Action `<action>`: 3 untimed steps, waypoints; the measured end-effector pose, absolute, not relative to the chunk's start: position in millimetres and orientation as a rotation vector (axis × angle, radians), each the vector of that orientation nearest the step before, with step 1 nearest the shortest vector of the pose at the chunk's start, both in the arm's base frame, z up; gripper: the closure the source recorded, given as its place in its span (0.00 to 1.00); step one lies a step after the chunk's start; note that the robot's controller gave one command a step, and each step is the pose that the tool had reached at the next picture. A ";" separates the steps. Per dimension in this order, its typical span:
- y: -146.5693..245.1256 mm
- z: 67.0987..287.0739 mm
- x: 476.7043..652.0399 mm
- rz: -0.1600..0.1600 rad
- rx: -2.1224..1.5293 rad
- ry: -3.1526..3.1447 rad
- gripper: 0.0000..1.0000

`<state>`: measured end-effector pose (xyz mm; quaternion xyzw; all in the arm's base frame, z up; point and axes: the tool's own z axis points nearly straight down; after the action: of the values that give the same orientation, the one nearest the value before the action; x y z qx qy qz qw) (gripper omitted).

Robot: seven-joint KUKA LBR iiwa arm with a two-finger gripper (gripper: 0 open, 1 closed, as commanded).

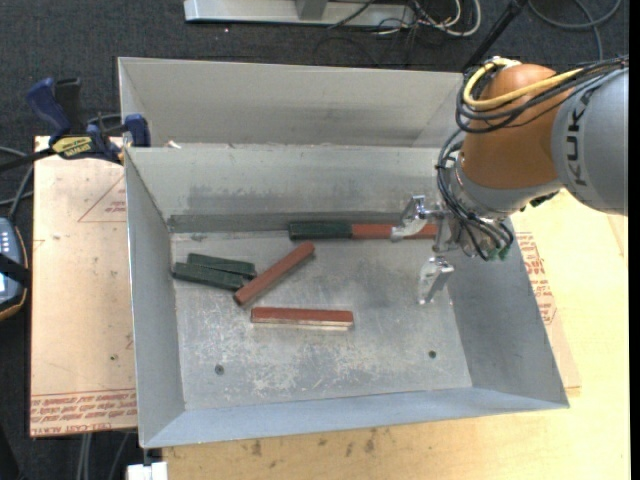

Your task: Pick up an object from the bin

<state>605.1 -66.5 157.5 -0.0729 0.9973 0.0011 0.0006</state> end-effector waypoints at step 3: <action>51.3 80.1 587.6 0.001 0.043 3.123 1.00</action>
Offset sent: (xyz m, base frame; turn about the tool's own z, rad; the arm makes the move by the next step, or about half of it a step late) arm -0.0561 0.0667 -0.0875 0.0108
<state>587.6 51.3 80.1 0.0137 0.9999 0.0005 0.0090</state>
